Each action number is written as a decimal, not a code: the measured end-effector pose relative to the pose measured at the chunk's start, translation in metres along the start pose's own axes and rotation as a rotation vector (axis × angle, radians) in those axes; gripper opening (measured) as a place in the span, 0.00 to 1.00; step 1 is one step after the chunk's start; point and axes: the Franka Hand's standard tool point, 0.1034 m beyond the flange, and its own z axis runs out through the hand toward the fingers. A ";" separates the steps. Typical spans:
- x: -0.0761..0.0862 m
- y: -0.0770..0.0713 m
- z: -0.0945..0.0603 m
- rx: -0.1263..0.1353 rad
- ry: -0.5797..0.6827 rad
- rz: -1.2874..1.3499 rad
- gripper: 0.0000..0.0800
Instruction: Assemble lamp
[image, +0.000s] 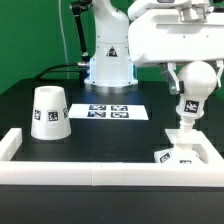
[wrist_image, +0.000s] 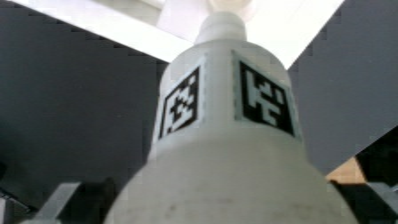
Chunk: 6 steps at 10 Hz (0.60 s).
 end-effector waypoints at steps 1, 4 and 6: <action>-0.003 -0.002 0.001 0.003 -0.006 0.000 0.72; -0.007 -0.002 0.003 0.003 -0.012 0.001 0.72; -0.009 -0.004 0.005 0.006 -0.016 0.000 0.72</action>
Offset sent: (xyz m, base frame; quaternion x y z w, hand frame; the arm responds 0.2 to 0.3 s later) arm -0.0071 -0.0003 -0.0023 0.0013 0.0041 -0.0015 1.0000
